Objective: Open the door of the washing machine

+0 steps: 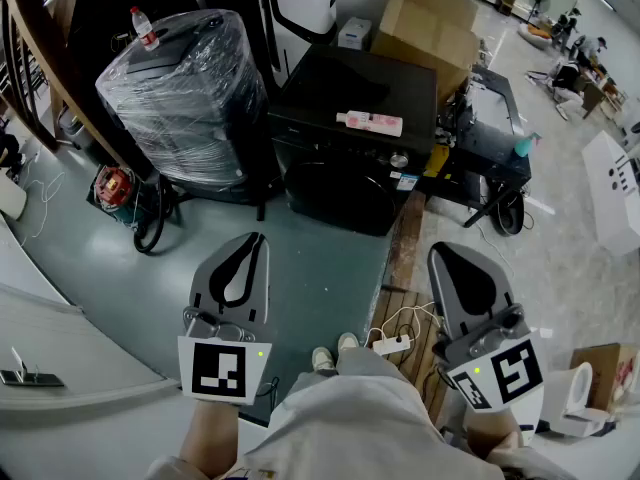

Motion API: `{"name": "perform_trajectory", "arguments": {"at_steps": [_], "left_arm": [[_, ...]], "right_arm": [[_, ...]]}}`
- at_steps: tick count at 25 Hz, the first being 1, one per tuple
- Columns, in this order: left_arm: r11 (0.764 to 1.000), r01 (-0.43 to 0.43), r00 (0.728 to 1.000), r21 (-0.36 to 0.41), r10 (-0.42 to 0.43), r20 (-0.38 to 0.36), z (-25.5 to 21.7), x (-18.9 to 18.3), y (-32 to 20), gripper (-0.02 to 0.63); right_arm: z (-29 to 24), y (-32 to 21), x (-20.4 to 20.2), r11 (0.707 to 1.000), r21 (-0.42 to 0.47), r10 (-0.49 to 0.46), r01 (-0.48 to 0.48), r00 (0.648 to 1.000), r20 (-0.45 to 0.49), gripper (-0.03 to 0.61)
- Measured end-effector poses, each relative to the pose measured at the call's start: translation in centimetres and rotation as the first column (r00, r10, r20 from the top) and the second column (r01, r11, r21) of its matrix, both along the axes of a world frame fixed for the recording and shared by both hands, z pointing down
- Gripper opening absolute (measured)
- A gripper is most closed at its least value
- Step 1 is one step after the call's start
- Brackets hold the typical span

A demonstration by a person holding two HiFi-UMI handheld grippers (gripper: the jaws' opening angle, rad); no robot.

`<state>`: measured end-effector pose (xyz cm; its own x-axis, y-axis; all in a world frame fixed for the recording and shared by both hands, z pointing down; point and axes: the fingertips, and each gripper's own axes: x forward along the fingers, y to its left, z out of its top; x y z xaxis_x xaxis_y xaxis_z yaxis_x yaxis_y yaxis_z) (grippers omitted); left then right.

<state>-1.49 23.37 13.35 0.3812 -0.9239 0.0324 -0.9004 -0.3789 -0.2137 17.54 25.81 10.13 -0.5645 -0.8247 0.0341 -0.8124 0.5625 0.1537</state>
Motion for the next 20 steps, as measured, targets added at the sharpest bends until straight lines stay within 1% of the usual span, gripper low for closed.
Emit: {"name": "perform_trajectory", "arguments": {"at_steps": [3,8,12,16,18,20], "left_arm": [[1.000,-0.004,1.000,-0.006,0.004,-0.005,0.1,0.2,0.6,0.029],[1.000,-0.015,1.000,-0.017,0.015,0.009,0.3,0.4,1.3,0.029],[0.999,-0.031,0.999,-0.007,0.031,-0.025,0.0,0.5,2.1,0.029],[0.998,-0.060,0.998,0.003,0.060,-0.005,-0.2,1.1,1.8,0.029],[0.998,-0.070,0.998,-0.006,0.070,-0.003,-0.1,1.4,1.6,0.029],[0.997,-0.072,0.997,-0.019,0.072,0.005,0.2,1.5,1.2,0.029]], "right_arm": [[0.2,0.4,0.4,1.000,-0.013,0.012,-0.012,1.000,0.013,0.025],[0.2,1.2,0.7,0.999,-0.020,0.025,-0.025,0.999,0.024,0.025],[0.4,2.1,0.7,0.999,-0.022,0.032,-0.031,0.999,0.037,0.025],[0.8,2.5,0.8,0.999,-0.028,0.046,-0.045,0.998,0.040,0.025],[1.1,2.5,0.9,0.998,-0.033,0.050,-0.049,0.998,0.023,0.025],[1.5,2.1,0.9,0.998,-0.026,0.059,-0.059,0.998,-0.032,0.025]]}}
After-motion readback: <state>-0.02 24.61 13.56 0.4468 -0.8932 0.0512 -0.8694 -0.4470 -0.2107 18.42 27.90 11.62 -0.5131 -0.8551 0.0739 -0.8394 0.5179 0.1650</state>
